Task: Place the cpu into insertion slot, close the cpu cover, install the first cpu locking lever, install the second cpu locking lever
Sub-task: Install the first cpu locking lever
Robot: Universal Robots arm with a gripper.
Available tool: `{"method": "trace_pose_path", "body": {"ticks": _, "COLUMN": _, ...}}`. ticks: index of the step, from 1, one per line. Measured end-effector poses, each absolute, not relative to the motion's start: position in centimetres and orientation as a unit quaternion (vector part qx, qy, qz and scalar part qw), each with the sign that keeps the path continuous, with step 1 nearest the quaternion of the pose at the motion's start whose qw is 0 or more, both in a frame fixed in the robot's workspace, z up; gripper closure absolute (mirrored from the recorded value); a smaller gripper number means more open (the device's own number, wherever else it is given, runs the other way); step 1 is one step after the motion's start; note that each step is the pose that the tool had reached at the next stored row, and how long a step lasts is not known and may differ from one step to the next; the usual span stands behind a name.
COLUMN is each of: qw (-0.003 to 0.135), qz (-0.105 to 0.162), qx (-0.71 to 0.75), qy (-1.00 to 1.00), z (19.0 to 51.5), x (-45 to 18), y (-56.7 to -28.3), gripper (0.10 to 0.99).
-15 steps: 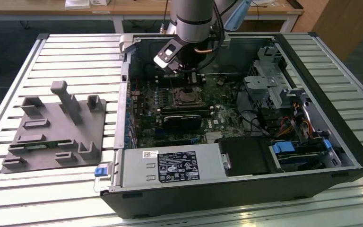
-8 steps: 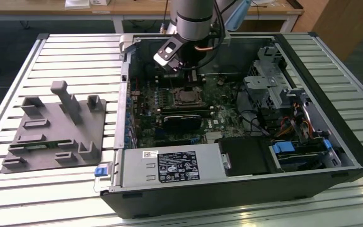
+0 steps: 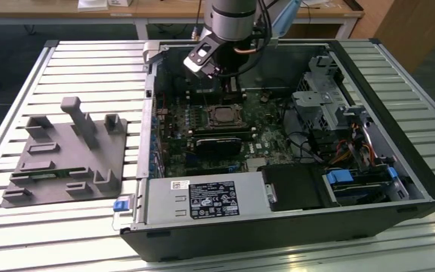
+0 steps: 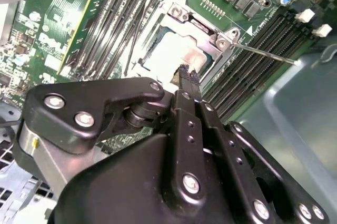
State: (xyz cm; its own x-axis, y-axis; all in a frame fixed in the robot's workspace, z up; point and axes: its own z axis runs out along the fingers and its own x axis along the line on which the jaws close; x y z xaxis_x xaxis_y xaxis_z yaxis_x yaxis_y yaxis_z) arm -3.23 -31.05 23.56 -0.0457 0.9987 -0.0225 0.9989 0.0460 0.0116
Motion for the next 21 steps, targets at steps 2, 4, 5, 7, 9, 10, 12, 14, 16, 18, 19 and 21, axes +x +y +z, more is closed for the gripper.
{"method": "trace_pose_path", "body": {"ticks": 2, "qw": 0.012, "qz": -0.004, "qx": 0.691, "qy": 0.723, "z": 23.8, "x": -3.2, "y": -31.0, "gripper": 0.98}}
{"method": "trace_pose_path", "body": {"ticks": 4, "qw": 0.012, "qz": -0.004, "qx": 0.691, "qy": 0.723, "z": 24.1, "x": -3.2, "y": -31.0, "gripper": 0.98}}
{"method": "trace_pose_path", "body": {"ticks": 5, "qw": 0.012, "qz": -0.004, "qx": 0.691, "qy": 0.723, "z": 24.3, "x": -3.2, "y": -31.0, "gripper": 0.98}}
{"method": "trace_pose_path", "body": {"ticks": 7, "qw": 0.012, "qz": -0.004, "qx": 0.691, "qy": 0.723, "z": 24.6, "x": -3.2, "y": -31.0, "gripper": 0.98}}
{"method": "trace_pose_path", "body": {"ticks": 9, "qw": 0.012, "qz": -0.004, "qx": 0.691, "qy": 0.723, "z": 25.0, "x": -3.2, "y": -31.0, "gripper": 0.98}}
{"method": "trace_pose_path", "body": {"ticks": 10, "qw": 0.012, "qz": -0.004, "qx": 0.691, "qy": 0.723, "z": 25.2, "x": -3.2, "y": -31.0, "gripper": 0.98}}
{"method": "trace_pose_path", "body": {"ticks": 12, "qw": 0.012, "qz": -0.004, "qx": 0.691, "qy": 0.723, "z": 25.5, "x": -3.2, "y": -31.0, "gripper": 0.98}}
{"method": "trace_pose_path", "body": {"ticks": 14, "qw": 0.012, "qz": -0.004, "qx": 0.69, "qy": 0.723, "z": 25.9, "x": -3.2, "y": -31.0, "gripper": 0.98}}
{"method": "trace_pose_path", "body": {"ticks": 16, "qw": 0.012, "qz": -0.003, "qx": 0.687, "qy": 0.727, "z": 25.9, "x": -3.2, "y": -31.0, "gripper": 0.98}}
{"method": "trace_pose_path", "body": {"ticks": 18, "qw": 0.012, "qz": -0.003, "qx": 0.674, "qy": 0.739, "z": 25.9, "x": -3.2, "y": -31.0, "gripper": 0.98}}
{"method": "trace_pose_path", "body": {"ticks": 19, "qw": 0.012, "qz": -0.003, "qx": 0.666, "qy": 0.745, "z": 25.9, "x": -3.2, "y": -31.0, "gripper": 0.98}}
{"method": "trace_pose_path", "body": {"ticks": 21, "qw": 0.012, "qz": -0.003, "qx": 0.653, "qy": 0.757, "z": 25.9, "x": -3.2, "y": -31.0, "gripper": 0.98}}
